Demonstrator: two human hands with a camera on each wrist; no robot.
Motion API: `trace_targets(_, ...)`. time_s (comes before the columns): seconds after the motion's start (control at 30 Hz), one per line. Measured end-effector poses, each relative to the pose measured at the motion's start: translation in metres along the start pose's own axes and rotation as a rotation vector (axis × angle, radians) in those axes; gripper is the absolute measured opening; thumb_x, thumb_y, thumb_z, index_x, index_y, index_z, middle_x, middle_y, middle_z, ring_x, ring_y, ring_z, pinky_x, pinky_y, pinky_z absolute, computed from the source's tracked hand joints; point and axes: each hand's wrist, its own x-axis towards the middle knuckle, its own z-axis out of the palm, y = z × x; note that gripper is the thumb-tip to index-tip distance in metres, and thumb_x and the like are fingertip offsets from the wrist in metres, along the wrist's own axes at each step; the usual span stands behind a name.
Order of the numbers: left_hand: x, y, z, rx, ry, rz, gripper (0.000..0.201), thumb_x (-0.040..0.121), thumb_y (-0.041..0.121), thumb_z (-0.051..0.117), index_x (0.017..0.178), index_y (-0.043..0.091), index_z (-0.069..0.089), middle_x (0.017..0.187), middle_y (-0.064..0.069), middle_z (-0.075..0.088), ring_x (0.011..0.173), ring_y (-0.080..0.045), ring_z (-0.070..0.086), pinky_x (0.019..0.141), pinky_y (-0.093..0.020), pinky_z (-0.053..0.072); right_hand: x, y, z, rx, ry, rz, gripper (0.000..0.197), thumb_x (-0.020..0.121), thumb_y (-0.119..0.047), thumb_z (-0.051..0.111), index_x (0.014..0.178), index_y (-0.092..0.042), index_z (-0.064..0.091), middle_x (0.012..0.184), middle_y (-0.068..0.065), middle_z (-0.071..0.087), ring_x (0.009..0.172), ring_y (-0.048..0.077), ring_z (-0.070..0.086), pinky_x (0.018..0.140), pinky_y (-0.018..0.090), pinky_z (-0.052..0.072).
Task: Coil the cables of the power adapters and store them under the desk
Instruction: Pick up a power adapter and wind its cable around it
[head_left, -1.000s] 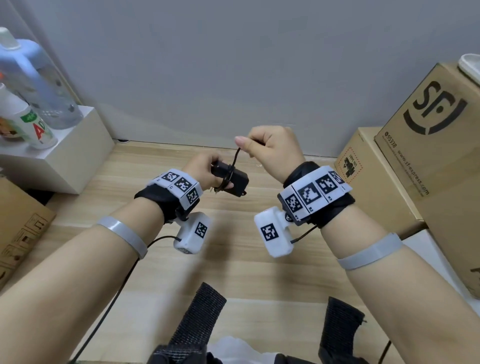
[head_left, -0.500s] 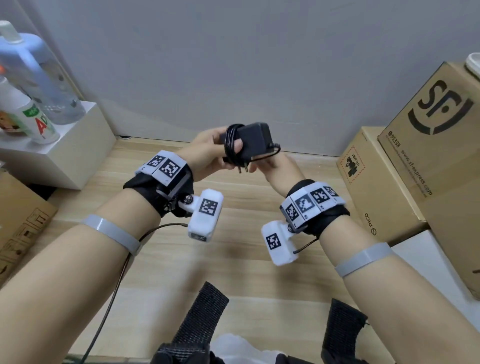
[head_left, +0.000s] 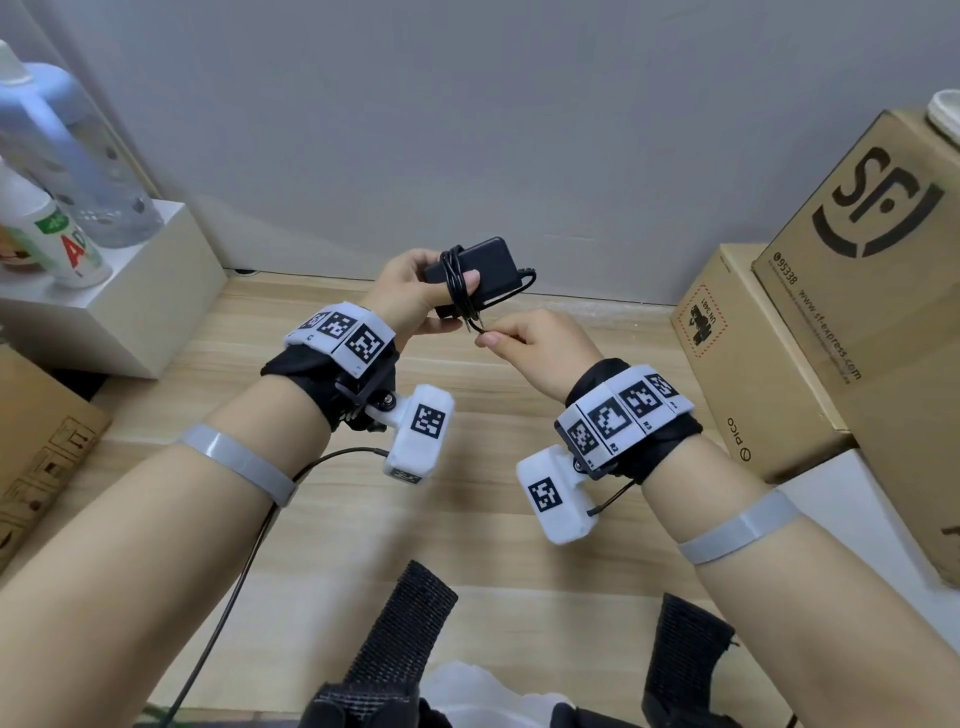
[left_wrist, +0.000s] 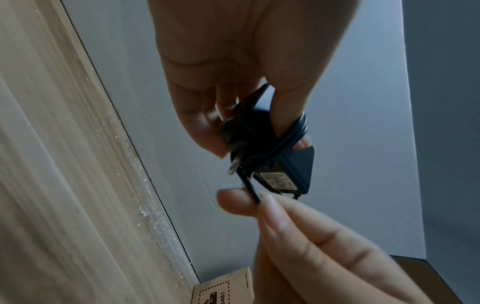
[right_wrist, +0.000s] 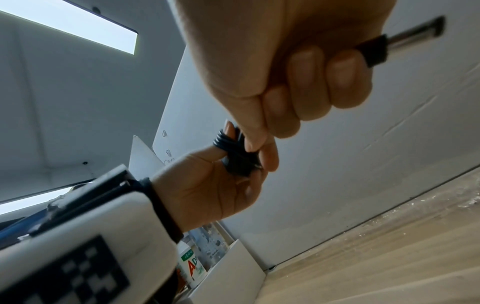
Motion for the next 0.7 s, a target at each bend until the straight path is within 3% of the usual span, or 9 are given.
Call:
trace_targets(0.07,0.001,-0.001,-0.002,-0.018,0.031,-0.019,0.017,0.084,0.013,0.066,0.09,0.015,0.05,0.086,0.0,0.058,0.062,-0.008,0.064,0.064,-0.028,0.057,-0.002,-0.003,-0.004,0.04,0.052,-0.019,0.021,0.091,-0.026,0.054,0.093,-0.012,0.07,0.07,0.008,0.063,0.075,0.022,0.057,0.076,0.035,0.048)
trace_targets(0.13,0.001,-0.002,-0.003,-0.062,0.053,-0.03,0.018,0.084,0.012,0.065,0.091,0.013,0.049,0.086,-0.003,0.059,0.069,-0.015,0.063,0.071,-0.035,0.057,-0.003,-0.007,-0.007,0.212,0.112,-0.023,0.008,0.087,-0.018,0.06,0.089,-0.016,0.067,0.055,-0.002,0.052,0.056,0.008,0.051,0.065,0.026,0.042)
trace_targets(0.2,0.0,-0.003,-0.004,-0.098,0.067,-0.033,0.015,0.085,0.008,0.063,0.087,0.012,0.049,0.086,-0.006,0.059,0.073,-0.02,0.062,0.076,-0.041,0.056,-0.005,-0.01,-0.012,0.406,0.124,-0.025,0.01,0.085,-0.01,0.062,0.082,-0.02,0.061,0.055,-0.002,0.053,0.044,0.001,0.047,0.054,0.019,0.039)
trace_targets(0.27,-0.001,-0.003,-0.004,-0.12,0.073,-0.03,0.013,0.085,0.006,0.061,0.084,0.011,0.05,0.084,-0.008,0.059,0.072,-0.022,0.062,0.077,-0.042,0.055,-0.003,-0.013,-0.016,0.573,0.074,-0.049,0.018,0.084,-0.003,0.062,0.077,-0.02,0.059,0.062,0.001,0.059,0.043,0.001,0.049,0.046,0.016,0.038)
trace_targets(0.4,-0.001,-0.002,-0.005,-0.135,0.061,-0.024,0.012,0.085,0.006,0.062,0.094,0.007,0.054,0.083,-0.008,0.062,0.068,-0.018,0.066,0.075,-0.039,0.057,0.0,-0.016,-0.019,0.721,0.014,-0.109,0.025,0.083,0.006,0.06,0.086,-0.018,0.061,0.074,0.001,0.063,0.056,0.004,0.061,0.055,0.016,0.044)
trace_targets(0.53,-0.002,-0.002,-0.002,-0.131,0.062,-0.015,0.028,0.084,0.005,0.063,0.109,0.001,0.051,0.087,-0.008,0.061,0.073,-0.019,0.065,0.071,-0.036,0.057,0.005,-0.015,-0.014,0.677,0.149,-0.114,0.019,0.089,0.001,0.053,0.088,-0.015,0.063,0.067,0.001,0.061,0.051,0.001,0.057,0.054,0.014,0.041)
trace_targets(0.7,-0.004,-0.005,0.008,-0.112,0.013,-0.029,0.019,0.088,0.006,0.058,0.101,0.006,0.045,0.087,-0.006,0.059,0.075,-0.017,0.064,0.063,-0.031,0.059,0.012,-0.016,-0.012,0.646,0.282,-0.095,0.021,0.089,-0.009,0.058,0.074,-0.023,0.063,0.072,0.003,0.062,0.053,0.006,0.055,0.054,0.018,0.043)
